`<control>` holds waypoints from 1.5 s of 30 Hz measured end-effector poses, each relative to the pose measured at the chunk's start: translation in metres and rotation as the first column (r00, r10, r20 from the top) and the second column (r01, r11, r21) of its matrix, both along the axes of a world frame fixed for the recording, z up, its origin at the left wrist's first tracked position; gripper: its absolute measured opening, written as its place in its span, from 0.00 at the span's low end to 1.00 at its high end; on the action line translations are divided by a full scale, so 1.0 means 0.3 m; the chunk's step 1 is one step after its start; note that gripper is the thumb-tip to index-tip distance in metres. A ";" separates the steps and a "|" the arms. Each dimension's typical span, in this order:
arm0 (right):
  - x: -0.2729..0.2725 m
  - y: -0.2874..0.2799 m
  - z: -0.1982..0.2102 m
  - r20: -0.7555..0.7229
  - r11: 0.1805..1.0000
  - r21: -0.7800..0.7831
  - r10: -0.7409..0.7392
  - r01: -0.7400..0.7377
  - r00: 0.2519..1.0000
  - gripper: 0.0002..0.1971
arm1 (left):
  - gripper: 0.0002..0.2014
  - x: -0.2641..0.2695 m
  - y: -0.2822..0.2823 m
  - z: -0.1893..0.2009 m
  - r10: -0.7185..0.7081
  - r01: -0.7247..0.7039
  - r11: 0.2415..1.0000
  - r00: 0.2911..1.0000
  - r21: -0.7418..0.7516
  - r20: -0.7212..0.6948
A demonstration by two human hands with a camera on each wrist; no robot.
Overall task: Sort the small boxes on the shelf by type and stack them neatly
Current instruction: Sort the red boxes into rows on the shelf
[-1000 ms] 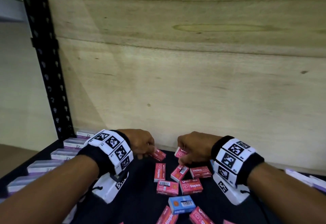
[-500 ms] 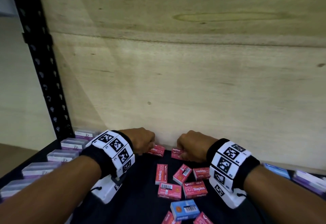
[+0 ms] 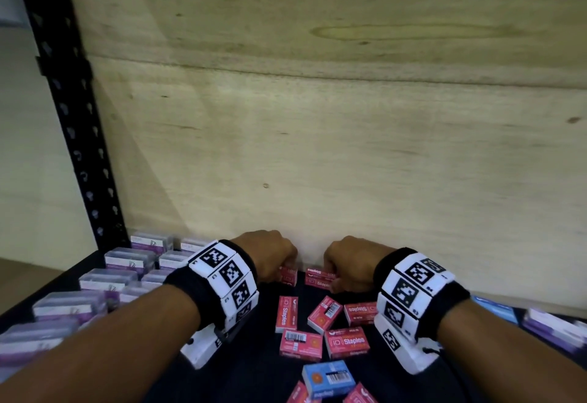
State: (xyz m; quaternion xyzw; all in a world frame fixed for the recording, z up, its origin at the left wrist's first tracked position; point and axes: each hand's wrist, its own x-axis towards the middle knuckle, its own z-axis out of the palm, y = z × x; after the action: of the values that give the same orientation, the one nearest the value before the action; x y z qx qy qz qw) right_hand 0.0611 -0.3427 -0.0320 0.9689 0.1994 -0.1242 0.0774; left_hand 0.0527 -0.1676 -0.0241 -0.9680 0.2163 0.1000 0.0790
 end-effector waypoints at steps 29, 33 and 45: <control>-0.005 0.004 0.005 -0.009 1.000 -0.005 -0.009 0.009 1.000 0.14 | 0.17 -0.001 0.067 -0.001 0.183 -0.184 0.983 0.982 -0.007 -0.053; -0.009 -0.001 0.004 -0.011 1.000 0.004 -0.013 0.013 1.000 0.15 | 0.14 -0.004 0.067 0.001 0.183 -0.185 0.982 0.982 -0.030 -0.049; -0.005 0.009 0.000 0.004 1.000 0.002 -0.018 0.018 1.000 0.17 | 0.14 0.011 0.044 -0.010 0.157 -0.163 0.983 0.984 -0.078 -0.080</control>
State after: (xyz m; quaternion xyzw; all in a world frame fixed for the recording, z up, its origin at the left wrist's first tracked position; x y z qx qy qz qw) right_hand 0.0595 -0.3400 -0.0320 0.9710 0.1906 -0.1228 0.0757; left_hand 0.0561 -0.1543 -0.0272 -0.9804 0.1445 0.1325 0.0217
